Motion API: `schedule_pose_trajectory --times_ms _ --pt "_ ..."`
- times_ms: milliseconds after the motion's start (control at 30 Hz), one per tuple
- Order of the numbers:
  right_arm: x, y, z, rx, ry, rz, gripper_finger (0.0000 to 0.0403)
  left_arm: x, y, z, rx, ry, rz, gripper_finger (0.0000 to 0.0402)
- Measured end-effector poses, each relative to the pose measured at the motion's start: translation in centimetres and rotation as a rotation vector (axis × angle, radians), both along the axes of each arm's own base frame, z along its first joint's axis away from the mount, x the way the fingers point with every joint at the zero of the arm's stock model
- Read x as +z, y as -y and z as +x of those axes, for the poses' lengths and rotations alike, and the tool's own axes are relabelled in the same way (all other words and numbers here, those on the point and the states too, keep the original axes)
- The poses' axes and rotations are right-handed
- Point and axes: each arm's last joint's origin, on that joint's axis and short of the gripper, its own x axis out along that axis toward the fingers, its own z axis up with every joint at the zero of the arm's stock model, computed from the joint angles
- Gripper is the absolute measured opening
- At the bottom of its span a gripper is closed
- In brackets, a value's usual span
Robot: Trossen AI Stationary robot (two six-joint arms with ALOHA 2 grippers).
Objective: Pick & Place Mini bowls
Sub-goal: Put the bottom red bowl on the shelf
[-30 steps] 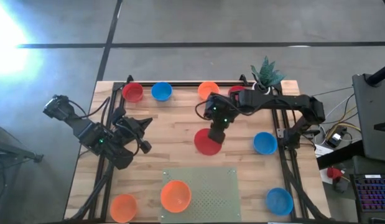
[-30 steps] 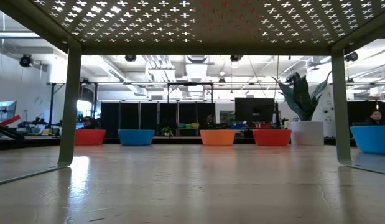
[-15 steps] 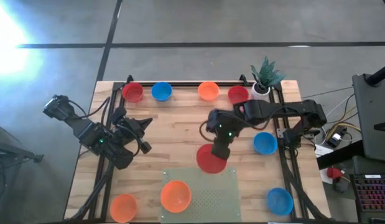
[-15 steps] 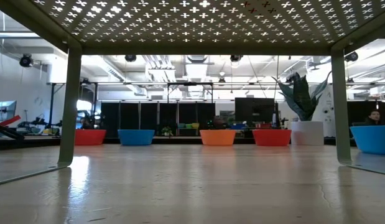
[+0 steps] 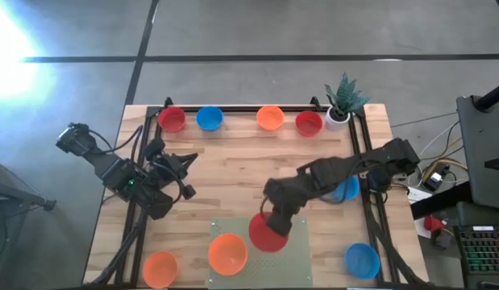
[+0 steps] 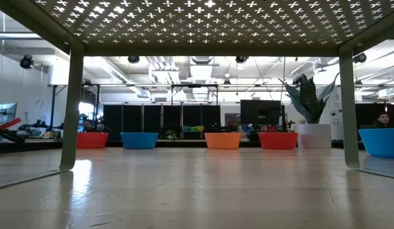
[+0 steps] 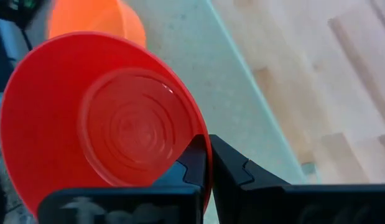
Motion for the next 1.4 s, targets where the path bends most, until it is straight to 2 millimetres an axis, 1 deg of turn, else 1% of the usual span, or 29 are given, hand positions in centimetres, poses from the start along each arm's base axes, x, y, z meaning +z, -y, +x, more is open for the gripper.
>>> schedule_pose_trajectory --times_ms 267,467,767,1100,1400 --pt "-2.3 -2.5 0.7 -0.011 -0.071 0.002 0.0008 0.0 0.0 0.0 -0.009 -0.008 -0.009 0.0" --pt "-3.0 -3.3 1.1 -0.028 -0.082 0.017 0.0008 0.0 0.0 0.0 -0.016 -0.02 0.002 0.0" --pt "-3.8 -3.5 1.6 -0.02 -0.094 0.007 0.0008 -0.1 0.1 0.0 -0.039 -0.043 -0.011 0.0" --pt "-3.8 -3.6 1.6 -0.053 -0.076 -0.026 0.0008 -0.1 0.1 0.0 -0.043 -0.046 -0.014 0.0" --pt "-3.8 -3.9 1.4 -0.057 -0.085 -0.02 0.0008 -0.1 0.1 0.0 -0.052 -0.06 -0.002 0.0"
